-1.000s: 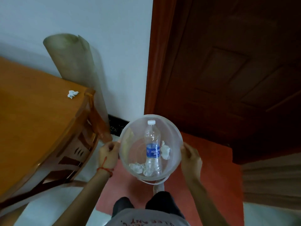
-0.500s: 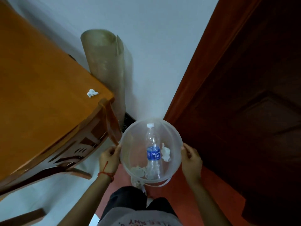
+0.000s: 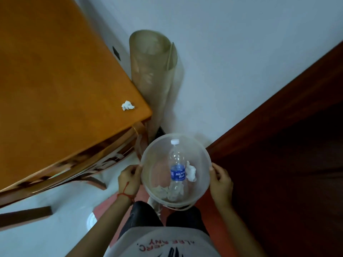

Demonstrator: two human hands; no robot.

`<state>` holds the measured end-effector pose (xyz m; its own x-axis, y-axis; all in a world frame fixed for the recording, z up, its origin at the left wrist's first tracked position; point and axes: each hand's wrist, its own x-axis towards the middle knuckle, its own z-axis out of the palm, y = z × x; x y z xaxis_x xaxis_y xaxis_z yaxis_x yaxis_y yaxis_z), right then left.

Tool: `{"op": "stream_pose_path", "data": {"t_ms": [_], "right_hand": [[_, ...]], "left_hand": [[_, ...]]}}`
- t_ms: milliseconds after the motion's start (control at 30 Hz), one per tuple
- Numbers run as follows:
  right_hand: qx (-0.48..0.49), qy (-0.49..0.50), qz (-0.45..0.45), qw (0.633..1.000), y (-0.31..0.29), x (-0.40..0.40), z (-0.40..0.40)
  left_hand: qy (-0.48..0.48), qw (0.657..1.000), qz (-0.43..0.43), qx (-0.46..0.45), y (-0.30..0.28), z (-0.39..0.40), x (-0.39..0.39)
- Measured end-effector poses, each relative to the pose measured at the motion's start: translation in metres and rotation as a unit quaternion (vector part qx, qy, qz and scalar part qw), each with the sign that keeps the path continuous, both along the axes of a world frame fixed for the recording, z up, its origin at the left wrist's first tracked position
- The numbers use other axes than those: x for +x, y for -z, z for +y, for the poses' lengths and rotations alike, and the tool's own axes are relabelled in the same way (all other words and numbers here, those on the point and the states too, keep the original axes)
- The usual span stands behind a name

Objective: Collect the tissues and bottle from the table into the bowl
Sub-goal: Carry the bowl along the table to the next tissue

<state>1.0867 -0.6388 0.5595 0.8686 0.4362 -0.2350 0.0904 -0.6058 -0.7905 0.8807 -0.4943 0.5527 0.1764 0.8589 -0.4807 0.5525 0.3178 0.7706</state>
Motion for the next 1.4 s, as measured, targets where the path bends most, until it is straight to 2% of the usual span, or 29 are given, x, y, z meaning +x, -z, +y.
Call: {"op": "stream_pose_path", "data": {"t_ms": [333, 433, 533, 667, 867, 1133, 1400], "right_hand": [[-0.01, -0.131, 0.021, 0.991, 0.011, 0.042, 0.039], [-0.005, -0.168, 0.032, 0.985, 0.012, 0.056, 0.052], [0.002, -0.211, 0.029, 0.977, 0.014, 0.067, 0.062], [0.002, -0.266, 0.027, 0.964, 0.017, 0.076, 0.072], [-0.006, -0.325, 0.018, 0.945, 0.021, 0.079, 0.086], [-0.011, -0.352, 0.033, 0.935, 0.022, 0.079, 0.104], [-0.021, -0.414, 0.056, 0.908, 0.016, 0.074, 0.124]], "left_hand": [[-0.138, 0.99, 0.018, -0.003, 0.004, -0.019, 0.018], [-0.203, 0.979, 0.001, -0.025, -0.001, -0.028, 0.032], [-0.256, 0.966, 0.024, -0.014, -0.006, -0.038, 0.044], [-0.302, 0.952, 0.056, -0.001, 0.001, -0.049, 0.048], [-0.374, 0.926, 0.041, -0.009, 0.004, -0.062, 0.051], [-0.411, 0.911, -0.025, -0.026, 0.005, -0.057, 0.046], [-0.419, 0.907, -0.036, -0.007, 0.01, -0.059, 0.035]]}}
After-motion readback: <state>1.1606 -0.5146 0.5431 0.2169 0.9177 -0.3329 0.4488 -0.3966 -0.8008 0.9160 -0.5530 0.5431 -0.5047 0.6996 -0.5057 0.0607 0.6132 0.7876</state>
